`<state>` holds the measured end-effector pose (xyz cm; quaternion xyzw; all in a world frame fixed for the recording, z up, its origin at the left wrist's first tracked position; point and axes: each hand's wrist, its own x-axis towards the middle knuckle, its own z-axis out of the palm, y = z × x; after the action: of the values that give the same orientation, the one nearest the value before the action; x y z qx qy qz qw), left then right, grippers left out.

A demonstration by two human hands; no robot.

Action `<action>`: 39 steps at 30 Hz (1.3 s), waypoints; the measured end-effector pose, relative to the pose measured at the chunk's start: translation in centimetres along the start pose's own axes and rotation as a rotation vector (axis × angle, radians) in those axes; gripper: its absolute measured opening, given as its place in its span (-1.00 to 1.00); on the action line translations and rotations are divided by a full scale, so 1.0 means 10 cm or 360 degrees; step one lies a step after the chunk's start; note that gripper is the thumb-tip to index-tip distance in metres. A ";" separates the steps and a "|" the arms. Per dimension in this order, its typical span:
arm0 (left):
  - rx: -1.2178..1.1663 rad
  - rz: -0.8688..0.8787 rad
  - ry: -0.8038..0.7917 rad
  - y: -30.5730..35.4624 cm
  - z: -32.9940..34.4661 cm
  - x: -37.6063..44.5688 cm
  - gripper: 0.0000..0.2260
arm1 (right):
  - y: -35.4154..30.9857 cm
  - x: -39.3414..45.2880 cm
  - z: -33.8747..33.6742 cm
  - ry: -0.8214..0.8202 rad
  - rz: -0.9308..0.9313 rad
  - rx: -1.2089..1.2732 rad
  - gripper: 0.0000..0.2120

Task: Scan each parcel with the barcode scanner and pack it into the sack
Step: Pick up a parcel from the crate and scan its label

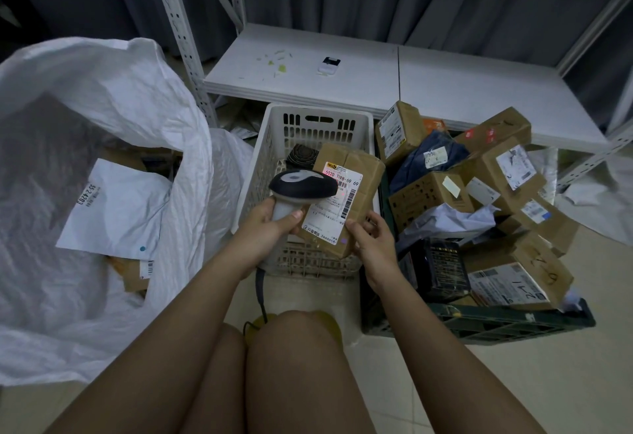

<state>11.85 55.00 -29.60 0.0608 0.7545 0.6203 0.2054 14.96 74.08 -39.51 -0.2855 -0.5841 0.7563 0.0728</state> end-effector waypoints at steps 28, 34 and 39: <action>-0.0339 0.0483 0.0753 0.69 -0.91 -1.18 -0.83 | -1.37 -1.36 0.79 -0.0403 -0.0487 -0.0410 -0.71; -0.0412 0.0379 0.1125 0.27 -1.69 -1.72 -0.81 | -1.17 -1.56 1.59 -0.0631 -0.0394 -0.0838 -0.63; -0.0449 0.0229 0.1267 -0.13 -2.18 -1.87 -0.78 | -0.98 -1.39 2.46 -0.0789 -0.0276 -0.1149 -0.61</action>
<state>20.61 28.36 -23.29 -0.1594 0.6766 0.7052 -0.1394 11.50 50.20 -21.83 -0.0528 -0.8323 0.5407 -0.1105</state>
